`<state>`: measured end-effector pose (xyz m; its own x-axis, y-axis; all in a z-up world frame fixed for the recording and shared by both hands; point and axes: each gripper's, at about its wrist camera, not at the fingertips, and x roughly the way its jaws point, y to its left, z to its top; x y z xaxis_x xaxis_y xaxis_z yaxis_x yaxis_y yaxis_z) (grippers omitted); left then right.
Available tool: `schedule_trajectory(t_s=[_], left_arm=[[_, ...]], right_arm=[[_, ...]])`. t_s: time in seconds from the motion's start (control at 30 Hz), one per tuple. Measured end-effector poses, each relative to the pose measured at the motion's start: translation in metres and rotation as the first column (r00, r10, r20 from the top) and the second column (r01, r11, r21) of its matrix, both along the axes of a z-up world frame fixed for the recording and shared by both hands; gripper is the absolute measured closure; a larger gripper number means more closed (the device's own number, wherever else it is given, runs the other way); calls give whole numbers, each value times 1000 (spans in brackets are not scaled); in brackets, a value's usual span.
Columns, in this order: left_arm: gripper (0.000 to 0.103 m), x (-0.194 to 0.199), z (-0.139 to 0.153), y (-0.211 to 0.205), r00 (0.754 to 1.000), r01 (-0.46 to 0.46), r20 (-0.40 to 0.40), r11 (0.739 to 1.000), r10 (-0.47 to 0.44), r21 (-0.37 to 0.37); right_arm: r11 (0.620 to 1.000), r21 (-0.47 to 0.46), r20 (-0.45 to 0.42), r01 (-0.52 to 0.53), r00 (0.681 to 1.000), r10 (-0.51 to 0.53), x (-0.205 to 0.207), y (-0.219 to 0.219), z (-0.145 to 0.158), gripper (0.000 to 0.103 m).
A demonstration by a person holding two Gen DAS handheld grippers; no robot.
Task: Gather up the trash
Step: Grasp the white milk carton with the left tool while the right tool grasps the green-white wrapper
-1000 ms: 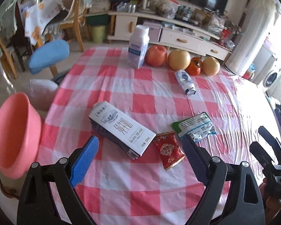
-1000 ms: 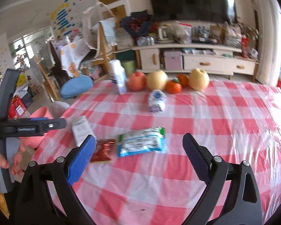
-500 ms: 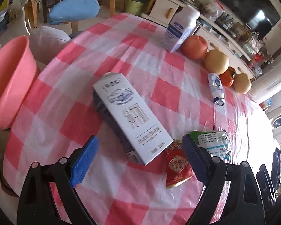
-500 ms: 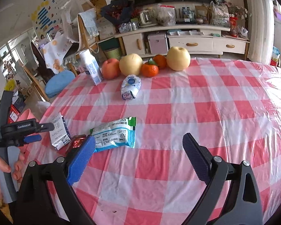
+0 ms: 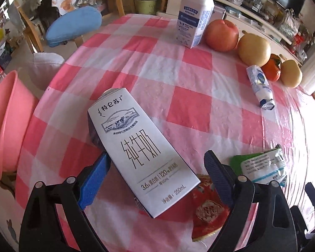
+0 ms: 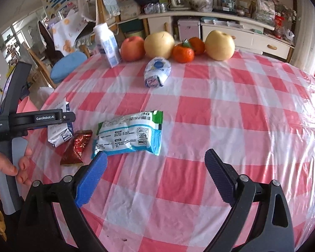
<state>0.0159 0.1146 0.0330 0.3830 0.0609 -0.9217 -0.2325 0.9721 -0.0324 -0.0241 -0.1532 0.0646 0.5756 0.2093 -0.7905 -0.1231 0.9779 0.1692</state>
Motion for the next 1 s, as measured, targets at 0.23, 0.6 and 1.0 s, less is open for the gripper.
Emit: schedule_trajectory(t_s=[0.23,0.6,1.0], left_arm=[[19,11,-3,-11,995,95,-17,993,-94,68],[41,22,-12,-14,974,225,-52,971,-221,86],[48,20,-8,-3,961,274,-37,961,-273,38]], right_arm=[[998,-42,-31,-45,999,44,16,17,-14,8],[993,-27,-88,-116,990,114,30,37,-36,8],[936,172,-111,-307,938,328,15,60,-29,8]])
